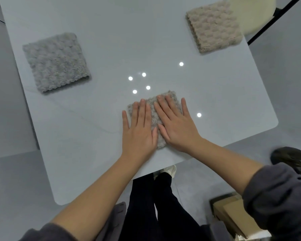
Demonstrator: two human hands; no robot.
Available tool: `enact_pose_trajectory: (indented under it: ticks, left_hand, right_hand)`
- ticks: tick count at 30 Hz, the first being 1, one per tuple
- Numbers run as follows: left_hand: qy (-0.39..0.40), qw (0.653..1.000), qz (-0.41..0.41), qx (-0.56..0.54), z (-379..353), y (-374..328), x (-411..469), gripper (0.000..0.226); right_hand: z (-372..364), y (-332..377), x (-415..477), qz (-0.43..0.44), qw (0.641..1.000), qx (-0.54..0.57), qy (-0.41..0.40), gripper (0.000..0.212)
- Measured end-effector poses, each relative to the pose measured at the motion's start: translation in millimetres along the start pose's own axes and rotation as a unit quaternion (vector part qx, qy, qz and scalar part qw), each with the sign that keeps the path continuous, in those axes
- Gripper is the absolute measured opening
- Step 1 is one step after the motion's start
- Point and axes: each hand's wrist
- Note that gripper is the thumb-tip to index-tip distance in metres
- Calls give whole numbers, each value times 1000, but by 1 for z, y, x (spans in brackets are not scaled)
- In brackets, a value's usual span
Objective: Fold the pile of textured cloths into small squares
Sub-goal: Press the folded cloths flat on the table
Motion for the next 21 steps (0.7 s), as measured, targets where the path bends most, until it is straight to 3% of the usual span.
enact_pose_trajectory:
  ticks: [8, 21]
  left_hand:
    - [30, 999, -39, -15, 21, 5, -2, 71]
    - [42, 999, 7, 31, 29, -59, -3, 67]
  right_hand:
    - [21, -10, -8, -12, 999, 31, 39, 62]
    - [53, -83, -22, 72, 987, 58, 129, 67]
Point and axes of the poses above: each hand's wrist, its own x-axis towards the middle knuckle, its own z-axis out of the back of the hand, y = z × x, and after that the axes turned 12 degrees about z, right-handed
